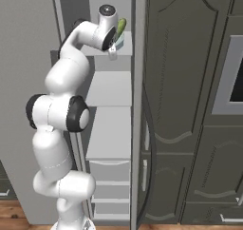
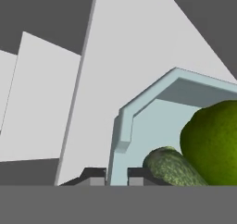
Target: Take the lime and cucumber out of the freezer and place them in the tupperware container on the counter. Then put the tupperware containing the vegetables back in the freezer.
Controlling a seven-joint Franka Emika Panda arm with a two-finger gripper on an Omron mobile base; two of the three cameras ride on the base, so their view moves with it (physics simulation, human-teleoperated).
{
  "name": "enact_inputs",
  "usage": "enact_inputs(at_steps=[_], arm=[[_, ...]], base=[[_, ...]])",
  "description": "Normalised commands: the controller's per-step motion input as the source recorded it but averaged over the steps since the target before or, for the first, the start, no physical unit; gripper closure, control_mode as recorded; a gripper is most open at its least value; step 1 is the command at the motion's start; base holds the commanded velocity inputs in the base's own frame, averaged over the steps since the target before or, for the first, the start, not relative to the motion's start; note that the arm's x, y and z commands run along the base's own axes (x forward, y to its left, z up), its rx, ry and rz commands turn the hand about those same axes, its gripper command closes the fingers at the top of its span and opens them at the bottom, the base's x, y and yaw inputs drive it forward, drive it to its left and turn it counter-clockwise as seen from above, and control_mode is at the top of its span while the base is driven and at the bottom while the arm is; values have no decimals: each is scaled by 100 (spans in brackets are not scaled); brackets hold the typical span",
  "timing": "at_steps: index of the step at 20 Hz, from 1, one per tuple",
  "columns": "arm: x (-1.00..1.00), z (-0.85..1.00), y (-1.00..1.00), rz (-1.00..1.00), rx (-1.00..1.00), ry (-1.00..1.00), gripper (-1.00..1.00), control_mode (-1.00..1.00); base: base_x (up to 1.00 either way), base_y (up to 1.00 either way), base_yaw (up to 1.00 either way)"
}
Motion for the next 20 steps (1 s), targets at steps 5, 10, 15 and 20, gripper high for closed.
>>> enact_inputs(at_steps=[5,10,15,20], arm=[[12,-12,0,1,0,0,100,-100],[5,-12,1,0,0,0,-100,-100],[6,-11,2,0,0,0,-100,-100],[4,-10,0,0,0,-1,-100,-100]], base=[[0,0,0],[0,0,0],[0,0,0],[0,0,0]])
